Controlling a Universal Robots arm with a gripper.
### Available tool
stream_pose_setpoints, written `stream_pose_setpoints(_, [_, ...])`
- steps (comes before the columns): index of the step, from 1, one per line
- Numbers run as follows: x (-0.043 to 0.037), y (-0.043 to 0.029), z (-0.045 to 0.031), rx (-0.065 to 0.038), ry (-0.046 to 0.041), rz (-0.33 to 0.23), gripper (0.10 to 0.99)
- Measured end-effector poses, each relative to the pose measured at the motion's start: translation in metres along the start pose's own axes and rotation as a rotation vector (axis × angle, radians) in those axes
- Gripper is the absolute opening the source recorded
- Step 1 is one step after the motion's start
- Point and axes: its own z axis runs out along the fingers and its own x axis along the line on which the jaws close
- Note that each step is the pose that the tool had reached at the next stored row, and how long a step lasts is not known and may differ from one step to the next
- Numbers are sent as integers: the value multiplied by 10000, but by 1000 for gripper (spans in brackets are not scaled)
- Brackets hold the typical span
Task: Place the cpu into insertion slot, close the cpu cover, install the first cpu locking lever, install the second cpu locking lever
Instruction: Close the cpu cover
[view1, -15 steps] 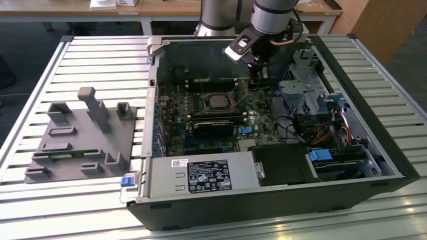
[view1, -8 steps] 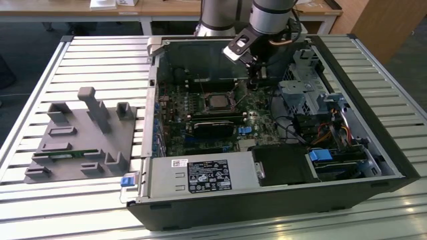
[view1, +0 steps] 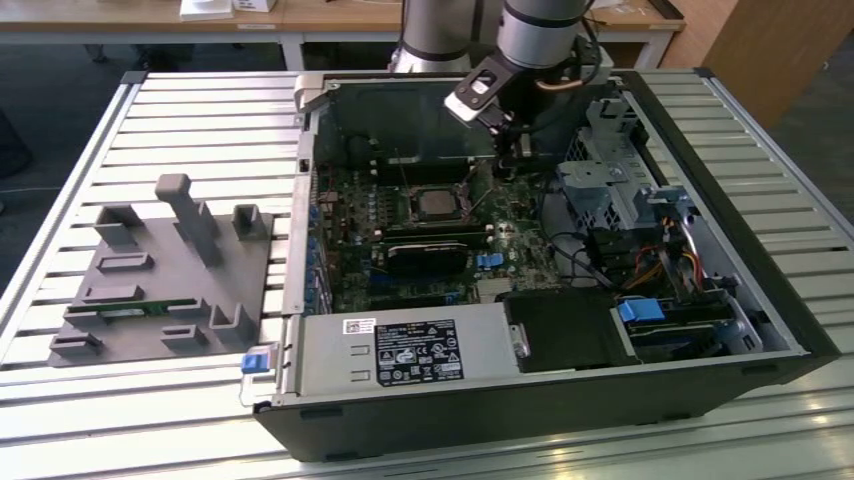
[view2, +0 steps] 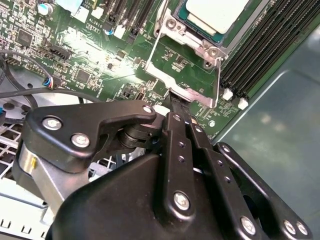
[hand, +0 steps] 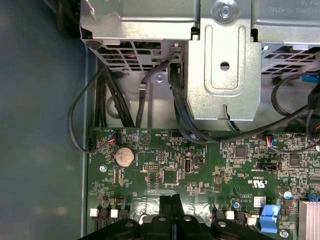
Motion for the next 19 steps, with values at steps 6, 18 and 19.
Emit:
stream_pose_setpoints(6, [0,-18,0,0,0,0,106])
stream_pose_setpoints(18, [0,-60,0,0,-1,0,106])
stream_pose_setpoints(19, [0,-65,0,0,-1,0,106])
